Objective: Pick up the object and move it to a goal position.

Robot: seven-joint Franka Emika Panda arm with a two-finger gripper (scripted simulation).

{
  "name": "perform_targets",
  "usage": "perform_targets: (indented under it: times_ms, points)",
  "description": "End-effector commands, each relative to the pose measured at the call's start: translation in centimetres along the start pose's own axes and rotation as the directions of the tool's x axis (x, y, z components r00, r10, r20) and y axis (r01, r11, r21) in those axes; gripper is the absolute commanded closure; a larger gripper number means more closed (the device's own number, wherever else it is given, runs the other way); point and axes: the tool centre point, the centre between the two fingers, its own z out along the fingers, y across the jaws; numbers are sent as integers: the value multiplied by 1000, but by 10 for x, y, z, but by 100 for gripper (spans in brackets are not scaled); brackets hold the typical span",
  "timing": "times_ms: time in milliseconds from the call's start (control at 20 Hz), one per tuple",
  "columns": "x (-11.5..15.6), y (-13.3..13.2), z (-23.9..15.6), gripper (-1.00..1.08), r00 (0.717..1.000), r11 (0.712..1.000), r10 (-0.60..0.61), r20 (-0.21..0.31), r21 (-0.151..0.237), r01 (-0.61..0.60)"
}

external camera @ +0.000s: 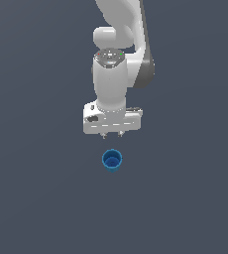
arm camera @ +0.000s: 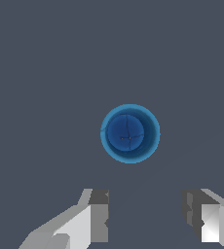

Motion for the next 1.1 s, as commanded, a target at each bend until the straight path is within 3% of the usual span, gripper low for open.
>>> perform_targets:
  times_ms: [0, 500, 1050]
  points:
    - [0, 0, 5, -20, 999, 999, -45, 1, 7, 45]
    - [-2, 1, 26, -20, 963, 962, -268, -10, 47, 268]
    - [-4, 1, 49, -20, 867, 863, -496, -50, 84, 499]
